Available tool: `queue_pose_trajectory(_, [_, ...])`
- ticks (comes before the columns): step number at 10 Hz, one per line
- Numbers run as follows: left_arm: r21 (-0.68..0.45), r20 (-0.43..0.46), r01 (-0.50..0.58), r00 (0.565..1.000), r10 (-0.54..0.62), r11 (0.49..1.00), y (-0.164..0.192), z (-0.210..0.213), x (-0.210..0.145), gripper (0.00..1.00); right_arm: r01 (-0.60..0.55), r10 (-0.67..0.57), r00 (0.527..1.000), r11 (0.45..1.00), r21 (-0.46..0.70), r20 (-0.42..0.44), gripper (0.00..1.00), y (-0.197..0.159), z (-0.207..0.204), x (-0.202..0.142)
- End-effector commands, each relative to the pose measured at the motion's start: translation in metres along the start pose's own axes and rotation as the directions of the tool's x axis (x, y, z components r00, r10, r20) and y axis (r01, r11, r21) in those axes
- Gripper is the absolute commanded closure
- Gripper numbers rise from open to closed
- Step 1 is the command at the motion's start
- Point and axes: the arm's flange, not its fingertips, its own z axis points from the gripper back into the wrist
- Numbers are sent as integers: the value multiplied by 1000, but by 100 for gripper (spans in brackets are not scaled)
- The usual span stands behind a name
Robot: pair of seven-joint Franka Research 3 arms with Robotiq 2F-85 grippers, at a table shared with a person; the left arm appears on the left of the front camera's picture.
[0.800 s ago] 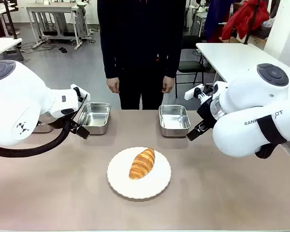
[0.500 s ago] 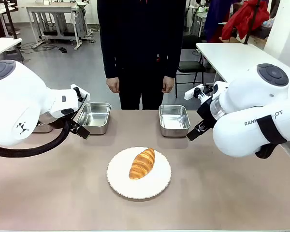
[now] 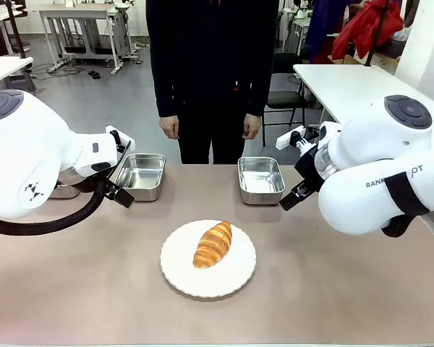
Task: Place the bread in the container.
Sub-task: Place the Butter Roll into the Airtight Container indicated by the human.
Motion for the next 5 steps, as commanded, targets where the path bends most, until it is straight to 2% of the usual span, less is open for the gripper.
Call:
queue_pose_trajectory(1, [0,0,1,1000,-1,1000,0,0,0,0,0,0,1000,1000,0,0,0,0,0,0])
queue_pose_trajectory(2, [0,0,0,1000,0,1000,0,0,0,0,4,-4,1000,1000,19,24,0,-15,10,17])
queue_pose_trajectory(3, [-42,51,-32,998,34,999,25,20,13,0,23,-27,997,998,54,66,0,-40,28,41])
queue_pose_trajectory(5, [-86,81,-29,996,36,996,82,65,27,0,51,-65,989,993,105,133,0,-98,79,78])
